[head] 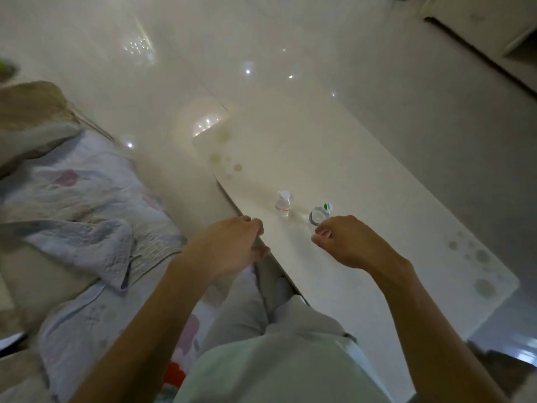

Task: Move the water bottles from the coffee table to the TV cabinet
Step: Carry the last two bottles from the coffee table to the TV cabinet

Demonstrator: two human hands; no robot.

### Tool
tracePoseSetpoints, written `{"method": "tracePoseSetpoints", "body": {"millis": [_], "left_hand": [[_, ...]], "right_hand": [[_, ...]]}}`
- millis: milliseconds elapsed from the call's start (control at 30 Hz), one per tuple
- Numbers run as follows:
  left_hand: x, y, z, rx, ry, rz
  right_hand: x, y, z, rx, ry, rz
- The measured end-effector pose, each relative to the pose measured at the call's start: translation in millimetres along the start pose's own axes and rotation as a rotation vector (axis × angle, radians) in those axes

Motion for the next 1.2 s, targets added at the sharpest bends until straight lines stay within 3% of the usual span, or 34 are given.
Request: {"method": "tracePoseSetpoints", "body": {"millis": [333,433,533,700,933,1200], "left_hand": [[-67.1,-133.7,38.1,-0.172,0.083,0.095],[-96.7,-171.8,68.5,-0.183,0.266,-0.002],[-126.2,-205.1,99.7,-0.073,0.480,-0.156],[-149.5,-255.3,166.8,-0.079,0.595,-0.209],[-142.1,-306.1,226.9,-0.143,0.549,-0.098],[-115.2,-320.0,247.6,-0.027,0.632,-0.017]], "right_hand": [[41.7,-73.4,39.5,0.062,-0.205,0.305],[66.3,-93.1,76.9,0.129,-0.378,0.476],[93.1,-107.4,120.0,0.281,-0.553,0.709],[122.9,-138.4,193.2,0.346,-0.814,0.976],[159.1,-193.7,234.1,0.515,-0.938,1.040],[181.4,-225.8,237.9,0.700,-0.904,0.924]]}}
Point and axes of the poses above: each hand's wrist, its own y-axis away from the middle knuckle, its own z-axis out of the palm, x = y × z, the point moved 6 cm from there along -y, towards the middle knuckle, and after that the axes turned 10 degrees about x, right-handed, at the moved point
